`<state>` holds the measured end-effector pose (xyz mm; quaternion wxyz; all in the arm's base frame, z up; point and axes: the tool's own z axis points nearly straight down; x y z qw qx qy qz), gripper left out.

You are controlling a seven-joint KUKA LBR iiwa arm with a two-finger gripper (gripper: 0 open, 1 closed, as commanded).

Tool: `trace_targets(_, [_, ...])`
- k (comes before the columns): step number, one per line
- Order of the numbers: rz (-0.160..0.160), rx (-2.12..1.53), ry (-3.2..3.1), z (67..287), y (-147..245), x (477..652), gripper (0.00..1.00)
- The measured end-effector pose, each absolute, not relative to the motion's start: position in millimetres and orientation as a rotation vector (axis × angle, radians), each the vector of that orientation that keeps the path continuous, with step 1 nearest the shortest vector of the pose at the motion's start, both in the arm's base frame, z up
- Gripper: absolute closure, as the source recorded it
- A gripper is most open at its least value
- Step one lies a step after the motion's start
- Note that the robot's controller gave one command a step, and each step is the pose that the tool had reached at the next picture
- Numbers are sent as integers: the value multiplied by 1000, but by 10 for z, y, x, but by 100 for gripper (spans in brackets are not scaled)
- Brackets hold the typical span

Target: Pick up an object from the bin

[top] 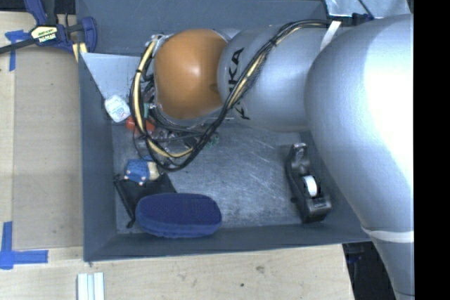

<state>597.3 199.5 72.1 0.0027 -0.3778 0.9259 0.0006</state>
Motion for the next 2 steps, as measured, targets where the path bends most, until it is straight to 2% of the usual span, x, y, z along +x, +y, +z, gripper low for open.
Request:
trace_targets(1, [-1,-1146,2911,1533,1957,6140,100])
trace_targets(2, [-2,-1221,2881,2230,1866,6234,100])
